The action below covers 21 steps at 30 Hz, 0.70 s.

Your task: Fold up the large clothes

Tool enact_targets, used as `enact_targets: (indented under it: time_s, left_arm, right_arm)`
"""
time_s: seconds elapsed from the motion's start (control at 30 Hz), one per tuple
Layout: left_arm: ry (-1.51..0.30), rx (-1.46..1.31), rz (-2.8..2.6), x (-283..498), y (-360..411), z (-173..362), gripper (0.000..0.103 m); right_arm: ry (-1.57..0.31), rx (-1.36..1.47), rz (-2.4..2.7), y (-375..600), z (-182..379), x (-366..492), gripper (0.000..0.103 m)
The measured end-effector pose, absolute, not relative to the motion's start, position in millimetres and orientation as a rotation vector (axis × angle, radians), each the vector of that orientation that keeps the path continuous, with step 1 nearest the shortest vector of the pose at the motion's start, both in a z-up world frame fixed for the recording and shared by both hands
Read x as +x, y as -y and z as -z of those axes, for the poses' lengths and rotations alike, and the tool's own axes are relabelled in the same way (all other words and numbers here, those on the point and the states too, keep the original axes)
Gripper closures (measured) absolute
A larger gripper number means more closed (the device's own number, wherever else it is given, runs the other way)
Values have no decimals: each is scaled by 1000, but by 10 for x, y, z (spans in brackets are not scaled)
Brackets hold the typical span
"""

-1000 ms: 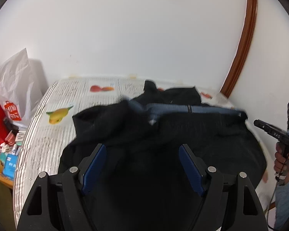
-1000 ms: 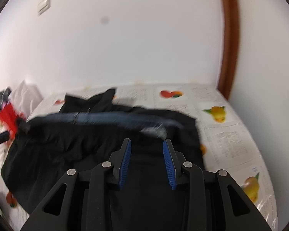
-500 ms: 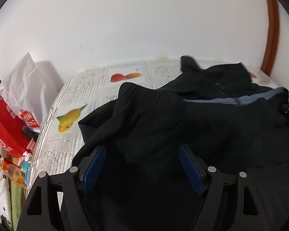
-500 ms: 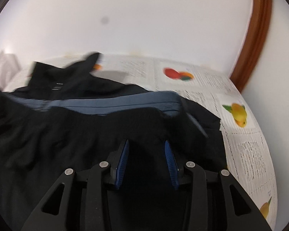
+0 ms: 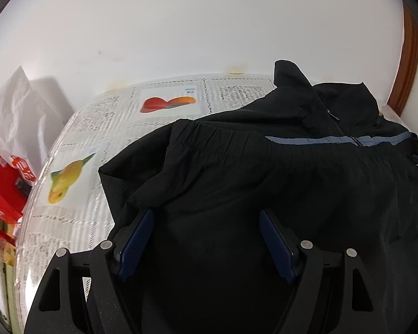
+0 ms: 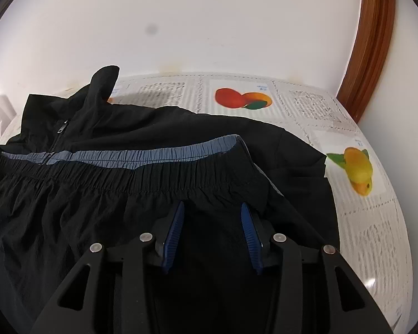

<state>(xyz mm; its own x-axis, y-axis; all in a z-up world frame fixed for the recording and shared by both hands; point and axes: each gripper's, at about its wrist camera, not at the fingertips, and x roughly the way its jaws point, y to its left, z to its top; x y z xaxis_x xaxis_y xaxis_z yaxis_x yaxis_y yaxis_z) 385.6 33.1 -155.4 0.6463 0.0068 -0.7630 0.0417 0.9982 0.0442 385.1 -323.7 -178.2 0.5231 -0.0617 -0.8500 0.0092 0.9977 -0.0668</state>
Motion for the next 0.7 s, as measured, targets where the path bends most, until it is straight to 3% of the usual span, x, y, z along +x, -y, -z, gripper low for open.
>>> enact_targets:
  time_s: [0.7]
  left_arm:
    - [-880,56,39,3901,-249,1570,23]
  right_arm:
    - [-1010,-85,41,3275,1817,3869,59]
